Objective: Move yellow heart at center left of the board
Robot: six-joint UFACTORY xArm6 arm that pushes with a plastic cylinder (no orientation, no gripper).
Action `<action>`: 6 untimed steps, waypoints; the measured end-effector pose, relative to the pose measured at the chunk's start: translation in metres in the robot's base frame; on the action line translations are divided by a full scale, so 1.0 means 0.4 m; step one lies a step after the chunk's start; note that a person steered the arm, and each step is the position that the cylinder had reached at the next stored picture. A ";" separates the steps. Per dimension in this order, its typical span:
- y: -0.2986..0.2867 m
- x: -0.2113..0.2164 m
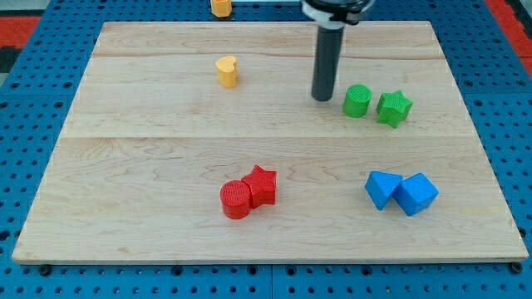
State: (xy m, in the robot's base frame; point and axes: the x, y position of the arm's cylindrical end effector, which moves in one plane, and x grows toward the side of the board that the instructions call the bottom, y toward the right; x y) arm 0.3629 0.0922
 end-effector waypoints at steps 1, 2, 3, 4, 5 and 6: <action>0.049 0.038; 0.050 0.072; 0.000 -0.090; -0.204 -0.161; -0.461 -0.147; -0.681 -0.040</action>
State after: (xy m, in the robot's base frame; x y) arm 0.3467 -0.1803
